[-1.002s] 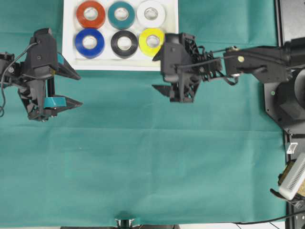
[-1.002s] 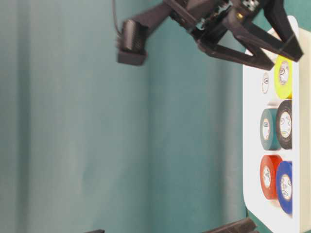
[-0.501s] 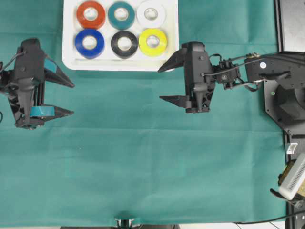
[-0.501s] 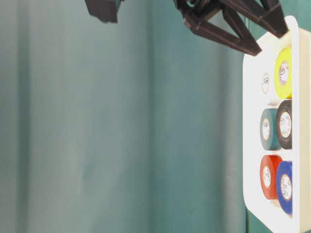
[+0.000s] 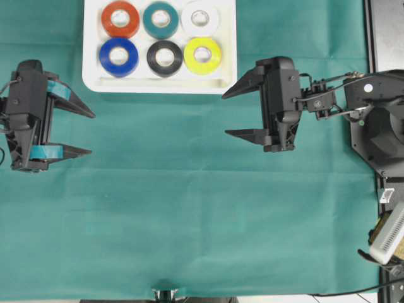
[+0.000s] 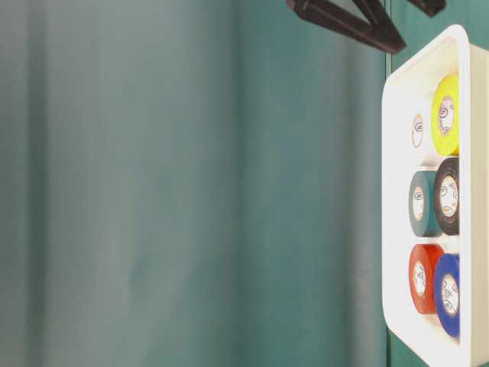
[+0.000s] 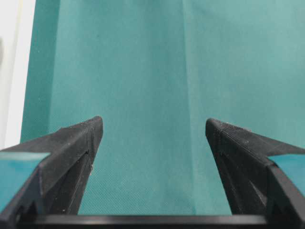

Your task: Put the tape alternately from left to right into the white case.

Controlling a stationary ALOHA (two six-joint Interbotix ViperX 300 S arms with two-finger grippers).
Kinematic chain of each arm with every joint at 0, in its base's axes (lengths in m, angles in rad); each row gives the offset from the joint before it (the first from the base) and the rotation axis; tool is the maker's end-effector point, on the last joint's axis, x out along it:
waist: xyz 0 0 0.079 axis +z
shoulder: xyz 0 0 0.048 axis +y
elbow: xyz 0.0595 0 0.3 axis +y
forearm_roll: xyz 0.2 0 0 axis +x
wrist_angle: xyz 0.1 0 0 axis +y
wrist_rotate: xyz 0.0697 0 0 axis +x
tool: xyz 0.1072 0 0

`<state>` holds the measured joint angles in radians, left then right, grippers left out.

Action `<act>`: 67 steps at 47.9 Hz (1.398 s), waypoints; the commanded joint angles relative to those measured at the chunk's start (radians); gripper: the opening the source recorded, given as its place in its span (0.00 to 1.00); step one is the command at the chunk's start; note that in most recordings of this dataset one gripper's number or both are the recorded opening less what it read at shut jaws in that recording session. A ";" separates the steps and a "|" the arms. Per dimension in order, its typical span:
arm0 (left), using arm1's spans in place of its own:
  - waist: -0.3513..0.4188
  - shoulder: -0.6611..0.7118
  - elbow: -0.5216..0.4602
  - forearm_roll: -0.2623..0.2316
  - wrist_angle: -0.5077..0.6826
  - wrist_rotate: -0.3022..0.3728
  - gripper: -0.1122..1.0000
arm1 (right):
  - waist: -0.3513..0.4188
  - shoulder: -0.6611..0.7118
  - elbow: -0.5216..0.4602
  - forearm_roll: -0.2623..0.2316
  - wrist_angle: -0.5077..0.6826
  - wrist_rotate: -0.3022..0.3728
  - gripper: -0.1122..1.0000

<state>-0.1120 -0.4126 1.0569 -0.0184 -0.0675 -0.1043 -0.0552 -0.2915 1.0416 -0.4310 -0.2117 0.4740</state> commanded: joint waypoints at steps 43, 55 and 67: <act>-0.003 -0.052 0.017 -0.002 -0.009 0.005 0.93 | 0.003 -0.043 0.012 0.002 -0.009 0.002 0.81; 0.002 -0.095 0.018 -0.002 -0.011 0.008 0.93 | 0.003 -0.095 0.017 0.002 -0.005 0.002 0.81; 0.012 -0.169 0.038 0.000 -0.011 0.008 0.93 | 0.003 -0.167 0.046 0.002 -0.005 0.002 0.81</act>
<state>-0.1043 -0.5599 1.0999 -0.0184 -0.0690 -0.0982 -0.0552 -0.4295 1.0891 -0.4310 -0.2117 0.4740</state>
